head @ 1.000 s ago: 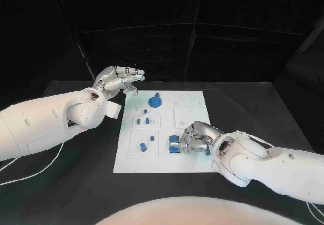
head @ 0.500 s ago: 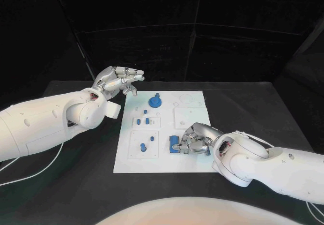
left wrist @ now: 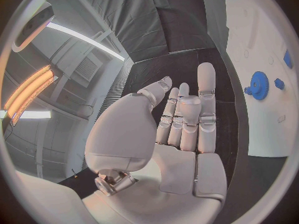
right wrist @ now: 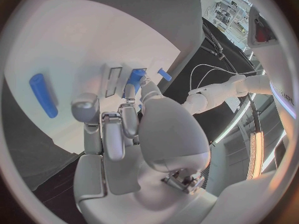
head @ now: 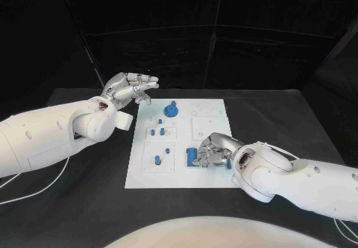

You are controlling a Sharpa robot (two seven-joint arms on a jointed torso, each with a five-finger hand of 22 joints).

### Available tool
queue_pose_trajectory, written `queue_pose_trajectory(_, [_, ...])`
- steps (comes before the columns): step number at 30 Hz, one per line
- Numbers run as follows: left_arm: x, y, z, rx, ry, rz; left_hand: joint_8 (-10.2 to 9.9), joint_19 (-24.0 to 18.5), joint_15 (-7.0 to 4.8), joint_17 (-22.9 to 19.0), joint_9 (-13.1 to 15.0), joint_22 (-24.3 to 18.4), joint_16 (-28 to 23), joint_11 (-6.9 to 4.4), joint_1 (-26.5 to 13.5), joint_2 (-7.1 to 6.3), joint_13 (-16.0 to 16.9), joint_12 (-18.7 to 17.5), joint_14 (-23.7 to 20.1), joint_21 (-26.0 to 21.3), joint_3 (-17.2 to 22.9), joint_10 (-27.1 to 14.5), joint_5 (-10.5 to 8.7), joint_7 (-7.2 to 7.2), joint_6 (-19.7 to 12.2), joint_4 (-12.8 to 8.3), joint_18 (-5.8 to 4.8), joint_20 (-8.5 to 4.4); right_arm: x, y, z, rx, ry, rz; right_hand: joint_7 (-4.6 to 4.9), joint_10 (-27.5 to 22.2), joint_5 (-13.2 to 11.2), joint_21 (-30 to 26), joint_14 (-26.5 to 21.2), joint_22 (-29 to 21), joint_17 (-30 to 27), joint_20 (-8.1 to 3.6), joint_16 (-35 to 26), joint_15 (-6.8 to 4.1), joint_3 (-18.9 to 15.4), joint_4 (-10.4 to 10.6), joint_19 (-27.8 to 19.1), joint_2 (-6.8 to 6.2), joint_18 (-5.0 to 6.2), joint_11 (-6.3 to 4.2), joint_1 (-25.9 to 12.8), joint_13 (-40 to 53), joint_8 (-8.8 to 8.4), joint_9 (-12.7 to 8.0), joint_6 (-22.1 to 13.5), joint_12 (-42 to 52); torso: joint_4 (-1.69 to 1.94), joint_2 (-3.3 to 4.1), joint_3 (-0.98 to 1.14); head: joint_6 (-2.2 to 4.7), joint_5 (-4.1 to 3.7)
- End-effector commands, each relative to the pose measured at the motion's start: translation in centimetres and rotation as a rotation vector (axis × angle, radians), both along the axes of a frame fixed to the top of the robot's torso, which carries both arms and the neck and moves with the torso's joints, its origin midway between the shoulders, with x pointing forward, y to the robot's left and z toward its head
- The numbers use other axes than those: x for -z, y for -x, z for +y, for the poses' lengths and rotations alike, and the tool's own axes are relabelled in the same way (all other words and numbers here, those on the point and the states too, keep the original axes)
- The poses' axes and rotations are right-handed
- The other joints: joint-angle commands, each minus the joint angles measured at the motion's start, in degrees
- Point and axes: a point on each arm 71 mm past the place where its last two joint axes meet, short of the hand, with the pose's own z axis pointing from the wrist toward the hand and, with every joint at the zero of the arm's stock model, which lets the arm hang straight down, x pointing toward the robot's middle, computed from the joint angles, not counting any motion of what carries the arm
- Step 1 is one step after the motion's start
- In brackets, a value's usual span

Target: Assemble the parts on the task board

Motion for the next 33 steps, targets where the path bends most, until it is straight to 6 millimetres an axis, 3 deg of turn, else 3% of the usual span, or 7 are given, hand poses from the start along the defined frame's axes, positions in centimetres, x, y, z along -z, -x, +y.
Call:
queue_pose_trajectory(1, [-0.1,0.0,-0.1,0.006,0.009,-0.002,0.4,-0.1,0.01,-0.1,0.0,-0.1,-0.2,0.12,-0.2,0.41,0.1,0.4,-0.5,-0.2,-0.3,-0.4,-0.21,0.18,-0.3,0.0,0.80,-0.01,0.3,0.0,-0.3,0.002,0.031,0.011,0.10,0.2,-0.5,0.1,4.8,0.1,9.8,-0.36,0.3,-0.39,-0.4,-0.1,0.1,0.06,-0.70,-0.19,-0.1,-0.6,-0.16,0.0,0.5,-0.3,-0.13,-0.06,0.01,-0.05,0.13])
queue_pose_trajectory(9, [-0.1,0.0,0.0,0.005,0.008,-0.001,0.4,-0.1,0.01,-0.1,0.0,-0.1,-0.2,0.12,-0.2,0.41,0.1,0.4,-0.5,-0.2,-0.3,-0.4,-0.21,0.18,-0.3,0.0,0.80,-0.01,0.2,0.2,-0.6,-0.015,0.021,0.021,0.64,0.3,-3.3,0.0,4.8,0.0,9.9,-0.15,0.3,-0.03,-1.9,0.1,0.0,-2.35,-0.73,0.28,-2.4,-0.5,-0.84,-0.2,0.6,-0.4,-0.07,-0.10,0.04,0.03,-0.01])
queue_pose_trajectory(14, [-0.1,0.0,0.0,0.006,0.008,-0.001,0.4,-0.1,0.01,-0.1,0.0,-0.1,-0.2,0.12,-0.2,0.41,0.1,0.4,-0.5,-0.2,-0.3,-0.4,-0.21,0.18,-0.3,0.0,0.80,-0.01,0.0,0.3,-1.1,-0.005,0.000,0.007,1.00,0.1,-2.9,-0.2,4.8,-0.3,9.8,0.18,0.2,0.29,-3.7,1.4,-0.2,-3.19,-0.67,0.63,-5.3,-0.7,-1.48,-0.3,0.0,-0.6,-0.04,-0.05,0.01,0.15,-0.09])
queue_pose_trajectory(23, [-0.1,0.0,0.1,0.003,0.007,-0.002,0.4,-0.1,0.01,-0.1,0.0,-0.1,-0.2,0.12,-0.2,0.41,0.1,0.4,-0.5,-0.2,-0.3,-0.4,-0.21,0.18,-0.3,0.0,0.80,-0.01,-1.2,0.6,-4.8,0.052,-0.047,-0.062,1.82,-0.3,-0.1,-0.2,4.8,-0.3,9.9,0.67,0.3,0.84,-4.5,1.6,-0.3,-1.92,-0.64,1.31,-5.0,-1.1,-3.70,-1.2,-2.0,-1.2,-0.21,-0.18,-0.03,0.46,-0.56])
queue_pose_trajectory(33, [-0.1,0.1,-0.1,0.007,0.009,-0.001,0.4,-0.1,0.01,-0.1,0.0,-0.1,-0.2,0.12,-0.2,0.41,0.1,0.4,-0.5,-0.2,-0.3,-0.4,-0.21,0.18,-0.3,0.0,0.80,-0.01,-2.1,0.7,-10.0,0.120,0.022,-0.084,2.25,-0.5,2.8,-0.2,4.8,-0.2,9.9,1.06,0.2,1.21,-4.9,1.3,-0.3,-0.55,-0.63,1.68,-4.1,-1.3,-6.02,-2.3,-1.6,-1.6,-0.39,-0.04,-0.04,0.76,-2.07])
